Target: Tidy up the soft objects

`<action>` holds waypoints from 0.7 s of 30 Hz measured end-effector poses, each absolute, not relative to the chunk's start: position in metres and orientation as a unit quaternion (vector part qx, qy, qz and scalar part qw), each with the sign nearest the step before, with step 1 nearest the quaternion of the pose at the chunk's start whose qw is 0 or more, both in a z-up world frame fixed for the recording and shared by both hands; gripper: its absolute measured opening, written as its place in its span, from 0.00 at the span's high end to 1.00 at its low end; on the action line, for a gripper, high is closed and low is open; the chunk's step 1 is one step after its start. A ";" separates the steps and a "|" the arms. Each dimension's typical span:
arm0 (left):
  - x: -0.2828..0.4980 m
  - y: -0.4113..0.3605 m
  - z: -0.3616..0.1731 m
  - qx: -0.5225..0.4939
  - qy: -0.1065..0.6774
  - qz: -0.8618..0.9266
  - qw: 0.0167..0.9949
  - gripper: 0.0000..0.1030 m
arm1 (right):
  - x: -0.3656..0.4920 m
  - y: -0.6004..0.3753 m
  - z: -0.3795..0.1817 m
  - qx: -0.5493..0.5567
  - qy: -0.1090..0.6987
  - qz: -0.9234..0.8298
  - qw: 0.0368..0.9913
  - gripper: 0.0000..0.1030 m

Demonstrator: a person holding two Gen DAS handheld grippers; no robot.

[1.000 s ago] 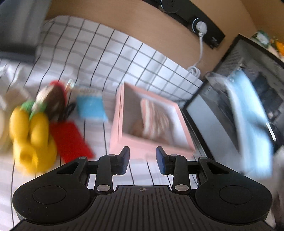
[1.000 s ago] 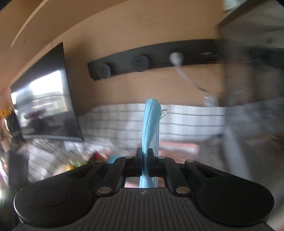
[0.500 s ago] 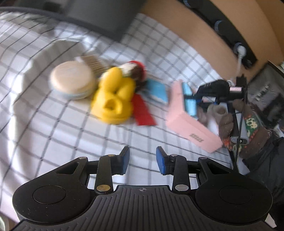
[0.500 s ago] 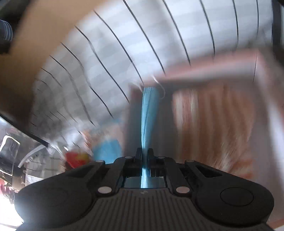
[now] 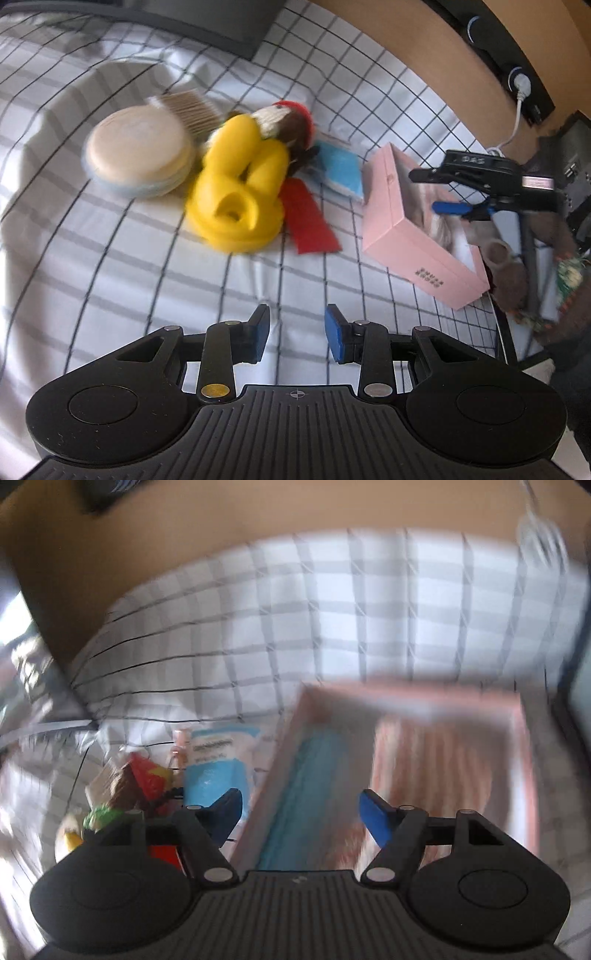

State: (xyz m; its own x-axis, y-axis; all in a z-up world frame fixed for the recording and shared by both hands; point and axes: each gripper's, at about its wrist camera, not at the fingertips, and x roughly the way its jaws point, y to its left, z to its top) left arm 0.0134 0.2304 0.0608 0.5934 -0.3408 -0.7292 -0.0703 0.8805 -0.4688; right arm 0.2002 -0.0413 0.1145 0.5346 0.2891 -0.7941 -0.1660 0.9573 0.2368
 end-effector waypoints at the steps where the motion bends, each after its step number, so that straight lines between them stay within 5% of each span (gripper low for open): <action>1: 0.020 0.227 0.062 -0.227 0.444 -0.080 0.863 0.65 | 0.202 -0.034 0.123 0.044 0.457 0.145 0.876 0.30; 14: 0.006 0.228 0.049 -0.240 0.449 -0.096 0.855 0.65 | 0.291 0.097 0.067 -0.129 0.523 0.156 0.828 0.26; 18: -0.003 0.247 0.044 -0.255 0.445 -0.068 0.856 0.65 | 0.276 0.111 0.065 -0.110 0.552 0.208 0.800 0.42; 21: -0.005 0.258 0.046 -0.262 0.439 -0.051 0.858 0.65 | 0.235 0.116 0.069 -0.126 0.542 0.239 0.796 0.43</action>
